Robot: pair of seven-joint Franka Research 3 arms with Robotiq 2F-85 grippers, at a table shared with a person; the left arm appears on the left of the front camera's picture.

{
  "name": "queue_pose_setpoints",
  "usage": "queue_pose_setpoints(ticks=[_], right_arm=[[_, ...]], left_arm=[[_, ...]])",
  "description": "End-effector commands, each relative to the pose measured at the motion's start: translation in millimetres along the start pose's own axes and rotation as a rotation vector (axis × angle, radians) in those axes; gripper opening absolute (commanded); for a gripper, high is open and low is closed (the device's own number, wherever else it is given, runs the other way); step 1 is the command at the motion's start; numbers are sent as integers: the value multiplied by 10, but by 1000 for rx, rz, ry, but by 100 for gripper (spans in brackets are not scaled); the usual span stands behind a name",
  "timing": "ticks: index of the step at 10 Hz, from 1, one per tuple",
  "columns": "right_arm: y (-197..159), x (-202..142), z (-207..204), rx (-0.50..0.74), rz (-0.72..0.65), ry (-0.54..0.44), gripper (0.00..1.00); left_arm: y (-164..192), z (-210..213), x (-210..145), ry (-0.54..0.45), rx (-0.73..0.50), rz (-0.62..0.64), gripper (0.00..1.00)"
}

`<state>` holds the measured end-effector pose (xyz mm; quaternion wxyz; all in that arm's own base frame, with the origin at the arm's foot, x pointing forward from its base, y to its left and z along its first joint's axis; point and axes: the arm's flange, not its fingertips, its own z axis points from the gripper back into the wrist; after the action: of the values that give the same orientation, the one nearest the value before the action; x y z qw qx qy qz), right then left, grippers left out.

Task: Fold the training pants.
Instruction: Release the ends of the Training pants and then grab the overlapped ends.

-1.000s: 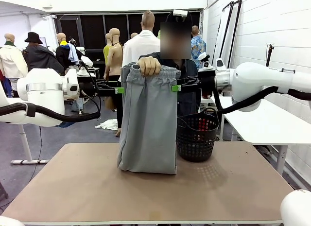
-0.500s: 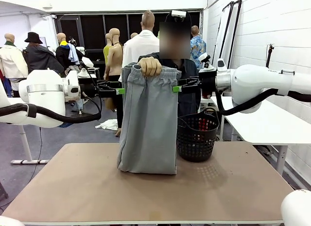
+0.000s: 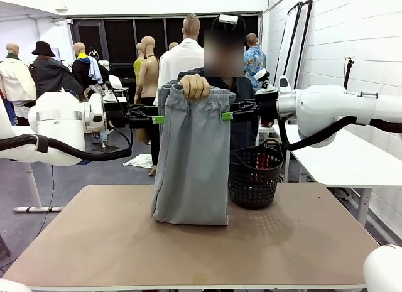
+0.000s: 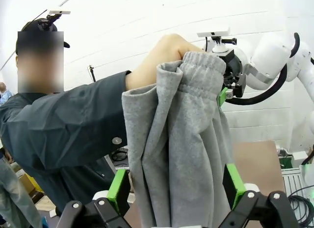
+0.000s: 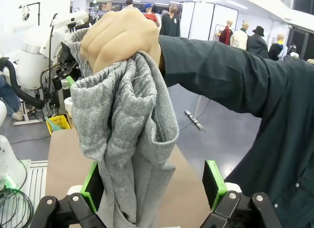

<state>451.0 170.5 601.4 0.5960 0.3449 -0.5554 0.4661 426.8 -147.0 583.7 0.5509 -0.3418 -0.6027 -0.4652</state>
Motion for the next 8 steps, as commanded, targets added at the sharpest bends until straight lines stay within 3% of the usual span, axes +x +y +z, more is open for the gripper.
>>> queue_pose_setpoints(ticks=[1, 8], right_arm=[[42, -16, -72, 14, -9, -25, 100], [-39, -9, -121, 120, 11, -57, 100]], left_arm=[[68, -47, -58, -8, -30, -28, 100], [196, -220, -48, -8, -99, -54, 100]])
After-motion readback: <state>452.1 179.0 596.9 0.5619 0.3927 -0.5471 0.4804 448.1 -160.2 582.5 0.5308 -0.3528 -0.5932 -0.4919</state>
